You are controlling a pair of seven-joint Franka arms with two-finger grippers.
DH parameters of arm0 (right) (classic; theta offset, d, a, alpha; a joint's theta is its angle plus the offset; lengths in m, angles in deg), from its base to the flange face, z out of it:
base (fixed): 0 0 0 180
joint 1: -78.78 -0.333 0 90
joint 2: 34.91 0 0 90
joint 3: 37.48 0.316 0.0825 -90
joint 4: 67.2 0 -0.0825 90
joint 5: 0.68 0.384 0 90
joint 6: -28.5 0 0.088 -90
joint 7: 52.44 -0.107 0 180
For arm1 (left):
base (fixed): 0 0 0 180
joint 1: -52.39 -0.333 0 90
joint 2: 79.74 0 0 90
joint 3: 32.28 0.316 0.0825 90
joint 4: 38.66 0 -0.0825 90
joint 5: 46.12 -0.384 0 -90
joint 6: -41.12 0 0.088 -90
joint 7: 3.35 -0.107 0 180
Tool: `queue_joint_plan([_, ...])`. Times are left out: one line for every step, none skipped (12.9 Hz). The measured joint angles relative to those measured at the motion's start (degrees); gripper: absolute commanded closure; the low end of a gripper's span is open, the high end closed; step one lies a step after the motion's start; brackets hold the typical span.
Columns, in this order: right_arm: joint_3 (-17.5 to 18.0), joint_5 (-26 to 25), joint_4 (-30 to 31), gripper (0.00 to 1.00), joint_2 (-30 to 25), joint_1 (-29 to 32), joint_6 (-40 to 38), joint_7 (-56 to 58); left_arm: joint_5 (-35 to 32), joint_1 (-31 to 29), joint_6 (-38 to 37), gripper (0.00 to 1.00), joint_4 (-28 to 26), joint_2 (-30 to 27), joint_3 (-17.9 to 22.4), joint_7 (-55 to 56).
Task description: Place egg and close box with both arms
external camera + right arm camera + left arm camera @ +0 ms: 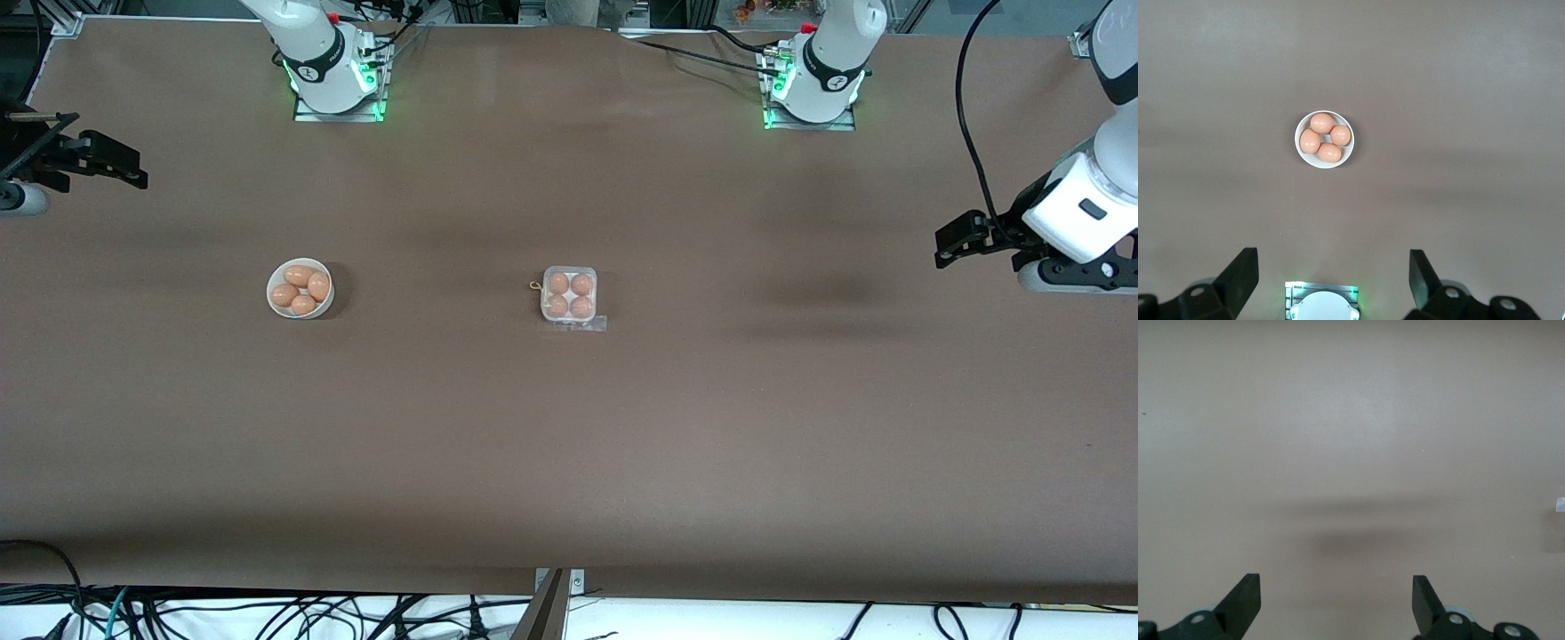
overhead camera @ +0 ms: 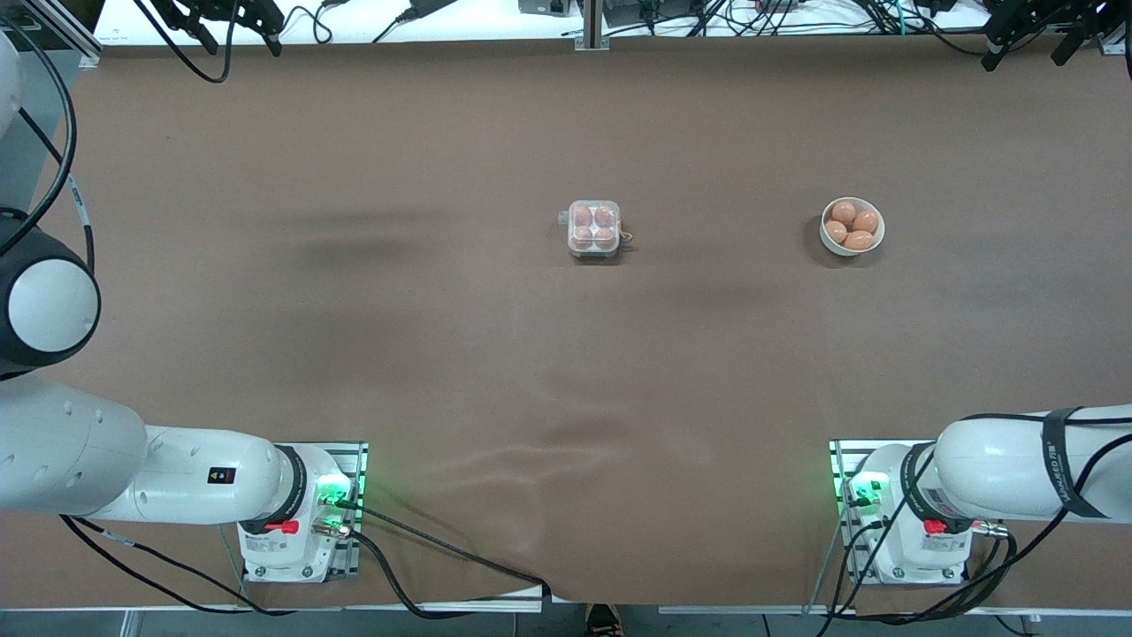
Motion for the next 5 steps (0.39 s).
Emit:
queue_joint_plan([0.01, 0.00, 0.00, 0.00, 0.00, 0.00, 0.00, 0.00, 0.01, 0.00, 0.00, 0.00, -0.21, -0.29, 0.00, -0.03])
queue_joint_plan([0.03, 0.00, 0.00, 0.00, 0.00, 0.00, 0.00, 0.00, 0.01, 0.00, 0.00, 0.00, -0.29, -0.39, 0.00, -0.07])
queue_joint_plan([0.04, 0.00, 0.00, 0.00, 0.00, 0.00, 0.00, 0.00, 0.02, 0.00, 0.00, 0.00, -0.33, -0.39, 0.00, -0.09])
queue_joint_plan([0.06, 0.00, 0.00, 0.00, 0.00, 0.00, 0.00, 0.00, 0.02, 0.00, 0.00, 0.00, -0.35, -0.40, 0.00, -0.12])
queue_joint_plan([0.07, 0.00, 0.00, 0.00, 0.00, 0.00, 0.00, 0.00, 0.02, 0.00, 0.00, 0.00, -0.35, -0.45, 0.00, -0.13])
